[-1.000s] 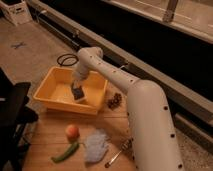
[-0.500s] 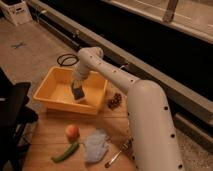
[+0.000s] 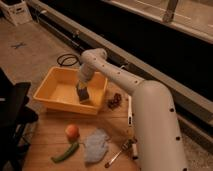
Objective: Wipe tray with sponge
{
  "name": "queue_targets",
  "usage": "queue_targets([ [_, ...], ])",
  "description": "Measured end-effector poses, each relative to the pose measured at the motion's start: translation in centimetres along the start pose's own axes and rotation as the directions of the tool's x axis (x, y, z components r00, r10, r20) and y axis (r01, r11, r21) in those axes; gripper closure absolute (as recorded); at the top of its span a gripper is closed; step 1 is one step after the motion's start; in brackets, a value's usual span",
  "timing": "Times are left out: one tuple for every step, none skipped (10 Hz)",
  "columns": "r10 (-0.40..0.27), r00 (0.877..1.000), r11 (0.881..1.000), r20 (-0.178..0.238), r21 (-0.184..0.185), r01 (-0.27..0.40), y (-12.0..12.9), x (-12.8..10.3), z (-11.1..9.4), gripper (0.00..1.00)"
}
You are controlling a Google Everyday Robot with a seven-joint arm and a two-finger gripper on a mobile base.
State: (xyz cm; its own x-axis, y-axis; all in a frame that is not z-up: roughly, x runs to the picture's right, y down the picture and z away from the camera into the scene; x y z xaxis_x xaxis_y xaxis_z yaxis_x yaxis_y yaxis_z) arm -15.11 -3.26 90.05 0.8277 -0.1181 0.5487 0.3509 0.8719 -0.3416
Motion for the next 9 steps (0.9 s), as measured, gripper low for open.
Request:
queue_targets([
  [0.002, 1.000, 1.000, -0.005, 0.008, -0.002, -0.9, 0.4, 0.1, 1.00],
  [-0.002, 1.000, 1.000, -0.012, 0.016, 0.002, -1.9, 0.7, 0.5, 1.00],
  [-0.012, 1.000, 1.000, -0.012, 0.021, 0.012, -2.6, 0.4, 0.9, 1.00],
  [-0.021, 1.000, 0.999, -0.010, 0.024, 0.021, -3.1, 0.2, 1.2, 1.00],
  [-0.035, 0.999, 0.999, 0.002, 0.027, 0.035, -3.7, -0.6, 1.8, 1.00],
  [-0.056, 0.998, 0.998, 0.039, 0.028, 0.055, -4.0, -1.9, 2.5, 1.00],
  [-0.074, 0.995, 0.997, 0.066, 0.027, 0.072, -3.9, -3.1, 2.8, 1.00],
  [-0.091, 0.991, 0.996, 0.095, 0.020, 0.090, -3.3, -4.3, 3.1, 1.00],
  [-0.104, 0.987, 0.995, 0.120, 0.010, 0.104, -2.2, -5.4, 3.1, 1.00],
])
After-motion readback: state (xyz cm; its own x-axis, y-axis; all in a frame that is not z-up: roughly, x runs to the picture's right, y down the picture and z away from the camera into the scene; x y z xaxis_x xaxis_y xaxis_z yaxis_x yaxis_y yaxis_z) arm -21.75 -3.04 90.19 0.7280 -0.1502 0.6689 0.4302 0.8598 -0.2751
